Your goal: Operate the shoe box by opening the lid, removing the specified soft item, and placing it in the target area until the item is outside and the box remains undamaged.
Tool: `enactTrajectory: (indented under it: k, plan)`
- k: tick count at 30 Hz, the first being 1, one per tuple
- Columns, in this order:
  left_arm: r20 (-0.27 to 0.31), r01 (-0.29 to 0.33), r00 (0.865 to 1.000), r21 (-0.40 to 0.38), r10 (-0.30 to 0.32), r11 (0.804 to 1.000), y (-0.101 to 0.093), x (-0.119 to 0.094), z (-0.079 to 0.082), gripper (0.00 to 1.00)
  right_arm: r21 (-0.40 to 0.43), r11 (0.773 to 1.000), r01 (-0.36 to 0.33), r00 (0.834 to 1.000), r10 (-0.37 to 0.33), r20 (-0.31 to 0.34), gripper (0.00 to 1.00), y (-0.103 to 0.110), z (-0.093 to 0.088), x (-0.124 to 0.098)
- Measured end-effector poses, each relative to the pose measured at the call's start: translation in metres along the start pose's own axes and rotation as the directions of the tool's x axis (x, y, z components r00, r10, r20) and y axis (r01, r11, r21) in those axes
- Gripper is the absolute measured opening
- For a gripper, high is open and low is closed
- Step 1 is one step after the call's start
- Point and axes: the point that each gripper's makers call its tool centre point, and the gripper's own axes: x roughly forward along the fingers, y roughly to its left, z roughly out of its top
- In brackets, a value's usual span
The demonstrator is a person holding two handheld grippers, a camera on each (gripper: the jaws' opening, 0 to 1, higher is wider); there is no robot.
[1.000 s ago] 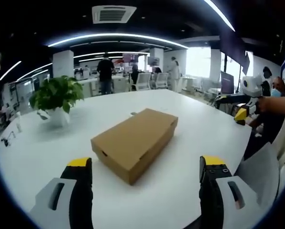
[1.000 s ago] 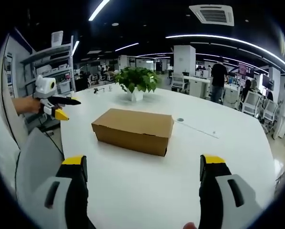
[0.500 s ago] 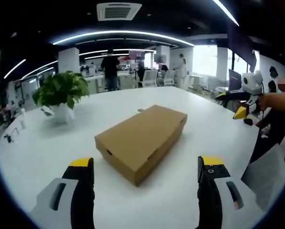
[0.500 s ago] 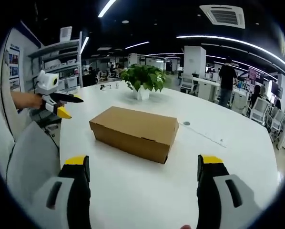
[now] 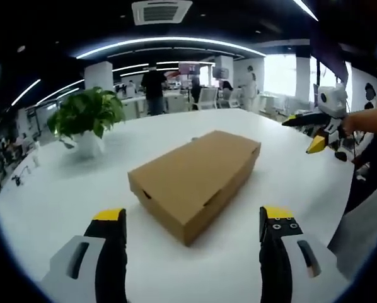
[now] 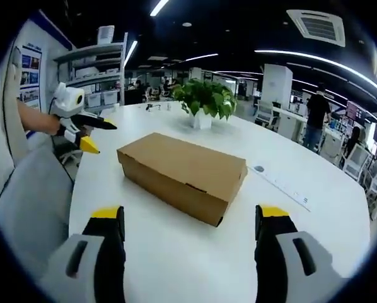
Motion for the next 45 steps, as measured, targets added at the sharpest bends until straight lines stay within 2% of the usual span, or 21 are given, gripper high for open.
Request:
enactTrajectory:
  k: [5,12,25,34,39,45]
  plan:
    - [-0.013,-0.005,1.0,-0.021,0.005,1.0,0.0,0.008,-0.006,0.84,0.001,1.0,-0.023,1.0,0.023,-0.002,0.74,-0.005,-0.004,0.013]
    - [-0.013,-0.022,1.0,-0.032,0.022,0.999,0.004,0.023,-0.008,0.83,0.023,0.999,-0.046,0.999,0.047,-0.006,0.7,-0.013,-0.007,0.03]
    - [-0.047,-0.047,0.998,-0.059,0.044,0.997,0.006,0.042,-0.017,0.77,0.003,0.996,-0.085,0.995,0.085,-0.051,0.61,-0.02,-0.016,0.061]
    - [-0.055,-0.077,0.996,-0.077,0.073,0.994,0.011,0.053,-0.02,0.76,0.009,0.998,-0.067,0.994,0.068,-0.082,0.52,-0.03,-0.018,0.079]
    - [-0.072,-0.077,0.995,-0.082,0.072,0.994,0.012,0.061,-0.023,0.74,-0.001,0.998,-0.055,0.993,0.055,-0.108,0.5,-0.033,-0.021,0.087]
    - [-0.075,-0.071,0.995,-0.083,0.065,0.994,0.01,0.07,-0.02,0.72,-0.004,0.999,-0.038,0.992,0.037,-0.124,0.48,-0.039,-0.021,0.093]
